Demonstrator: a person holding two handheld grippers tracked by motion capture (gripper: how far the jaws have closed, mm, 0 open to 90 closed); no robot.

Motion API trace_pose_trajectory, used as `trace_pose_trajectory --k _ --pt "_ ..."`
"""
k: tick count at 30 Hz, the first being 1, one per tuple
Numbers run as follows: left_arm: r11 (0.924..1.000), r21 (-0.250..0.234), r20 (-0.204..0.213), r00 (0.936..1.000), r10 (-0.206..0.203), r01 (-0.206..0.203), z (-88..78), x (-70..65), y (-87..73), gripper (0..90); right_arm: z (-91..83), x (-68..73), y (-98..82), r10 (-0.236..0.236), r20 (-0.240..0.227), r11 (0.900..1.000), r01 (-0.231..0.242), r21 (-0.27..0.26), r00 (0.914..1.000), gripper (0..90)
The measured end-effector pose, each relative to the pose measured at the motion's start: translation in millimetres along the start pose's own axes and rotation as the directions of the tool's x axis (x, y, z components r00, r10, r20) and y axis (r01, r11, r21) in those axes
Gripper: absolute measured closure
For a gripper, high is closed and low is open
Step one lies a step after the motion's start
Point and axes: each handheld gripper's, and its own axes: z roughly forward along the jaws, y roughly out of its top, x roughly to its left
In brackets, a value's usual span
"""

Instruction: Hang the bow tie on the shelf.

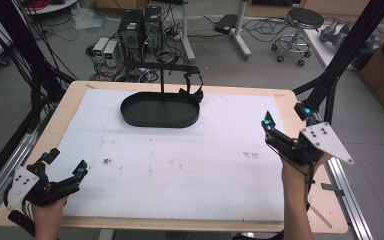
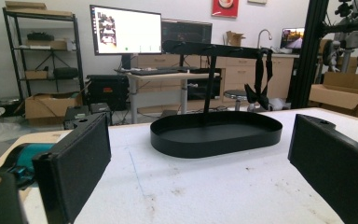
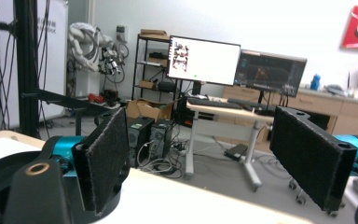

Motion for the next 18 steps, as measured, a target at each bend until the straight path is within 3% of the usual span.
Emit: trace_pose_trajectory --k 3,4,9,12,15,18 --pt "1.0000 0.002 0.001 1.0000 -0.003 0.003 1.2 -0.2 -0.7 6.2 -15.0 -11.0 -16.3 0.048 0.013 0.999 -0.048 0.002 0.9988 18.3" --pt "1.0000 0.002 0.003 1.0000 -0.002 0.002 1.5 -0.4 -0.9 6.1 -21.7 -17.5 -27.9 0.084 -0.004 0.996 -0.084 0.012 0.9965 16.7" --pt "0.9999 0.010 -0.003 0.9999 0.013 -0.013 3.0 -1.7 -1.5 6.2 -31.0 -25.4 -46.9 0.135 -0.021 0.989 -0.134 0.060 0.9906 14.2" --pt "0.9996 0.016 -0.004 0.9997 0.022 -0.022 2.4 -2.3 -2.1 6.2 -38.0 -25.8 -58.6 0.140 -0.021 0.988 -0.138 0.073 0.9899 13.9" --pt "0.9997 0.014 -0.006 0.9997 0.023 -0.022 1.8 -1.8 -2.5 6.2 -43.8 -21.1 -69.6 0.111 -0.030 0.990 -0.108 0.091 0.9933 13.6" --pt "0.9998 0.011 -0.008 0.9998 0.019 -0.019 1.6 -1.0 -2.5 6.2 -43.9 -15.8 -80.4 0.084 -0.067 0.986 -0.073 0.149 0.9942 11.7"
